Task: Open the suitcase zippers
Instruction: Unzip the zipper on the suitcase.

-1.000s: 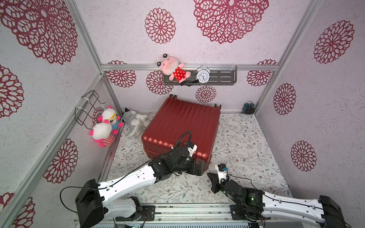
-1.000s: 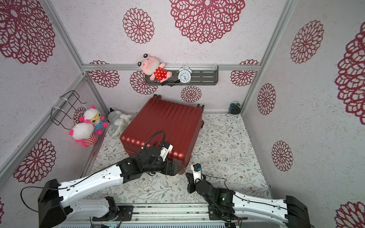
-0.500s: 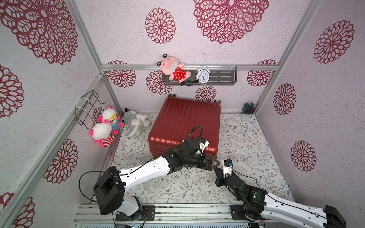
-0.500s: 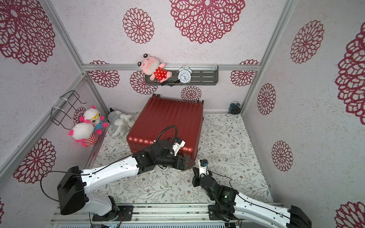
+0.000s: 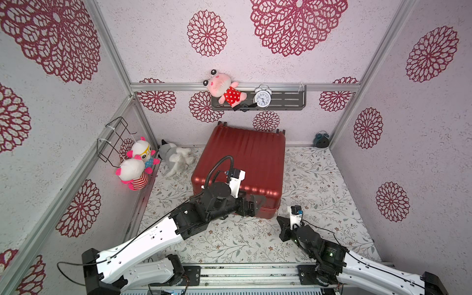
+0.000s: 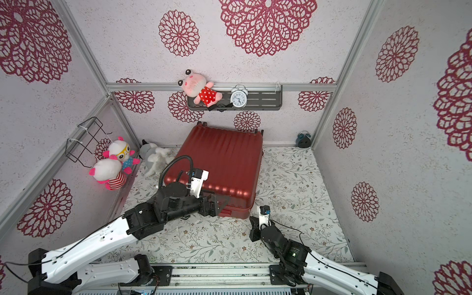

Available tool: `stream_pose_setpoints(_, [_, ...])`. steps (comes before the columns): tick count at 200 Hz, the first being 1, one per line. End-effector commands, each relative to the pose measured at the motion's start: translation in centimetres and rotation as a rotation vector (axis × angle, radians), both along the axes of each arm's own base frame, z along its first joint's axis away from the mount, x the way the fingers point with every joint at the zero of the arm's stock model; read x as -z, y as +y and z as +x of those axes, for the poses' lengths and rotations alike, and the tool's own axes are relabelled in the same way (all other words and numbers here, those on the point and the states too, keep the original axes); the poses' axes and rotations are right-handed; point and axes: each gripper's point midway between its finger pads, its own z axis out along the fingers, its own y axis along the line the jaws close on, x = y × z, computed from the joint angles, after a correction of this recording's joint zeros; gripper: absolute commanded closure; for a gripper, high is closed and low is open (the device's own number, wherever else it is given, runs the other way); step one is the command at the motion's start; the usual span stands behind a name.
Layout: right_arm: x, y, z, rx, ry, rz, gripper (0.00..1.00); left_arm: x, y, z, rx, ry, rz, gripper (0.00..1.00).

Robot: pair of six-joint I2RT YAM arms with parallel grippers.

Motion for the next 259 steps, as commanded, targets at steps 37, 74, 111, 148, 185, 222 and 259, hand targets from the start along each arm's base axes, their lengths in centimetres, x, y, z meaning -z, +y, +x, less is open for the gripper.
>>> stream_pose_setpoints(37, [0.1, 0.2, -0.5, -0.040, 0.012, -0.017, 1.00, 0.9, 14.6, 5.6, -0.425, 0.038, 0.198, 0.02])
stream_pose_setpoints(74, [0.2, 0.2, -0.6, -0.048, 0.019, -0.023, 1.00, -0.1, 20.1, 7.8, -0.579, 0.048, 0.161, 0.02])
stream_pose_setpoints(111, [0.2, 0.2, -0.7, -0.052, 0.020, -0.028, 1.00, 0.7, 21.2, 11.6, -0.533, 0.113, 0.054, 0.02])
stream_pose_setpoints(148, [0.1, 0.3, -0.8, -0.063, 0.024, -0.040, 1.00, 1.2, 21.6, 13.9, -0.467, 0.147, -0.035, 0.02])
stream_pose_setpoints(185, [0.0, 0.8, -0.7, -0.077, 0.023, -0.045, 1.00, 2.1, 19.7, 15.7, -0.348, 0.175, -0.150, 0.02])
stream_pose_setpoints(222, [-0.4, 1.5, -0.7, -0.102, 0.017, -0.049, 1.00, 3.9, 17.9, 15.4, -0.293, 0.198, -0.192, 0.02])
stream_pose_setpoints(259, [-0.6, 2.0, -0.8, -0.128, 0.008, -0.051, 1.00, 6.0, 16.1, 14.0, -0.275, 0.218, -0.185, 0.02])
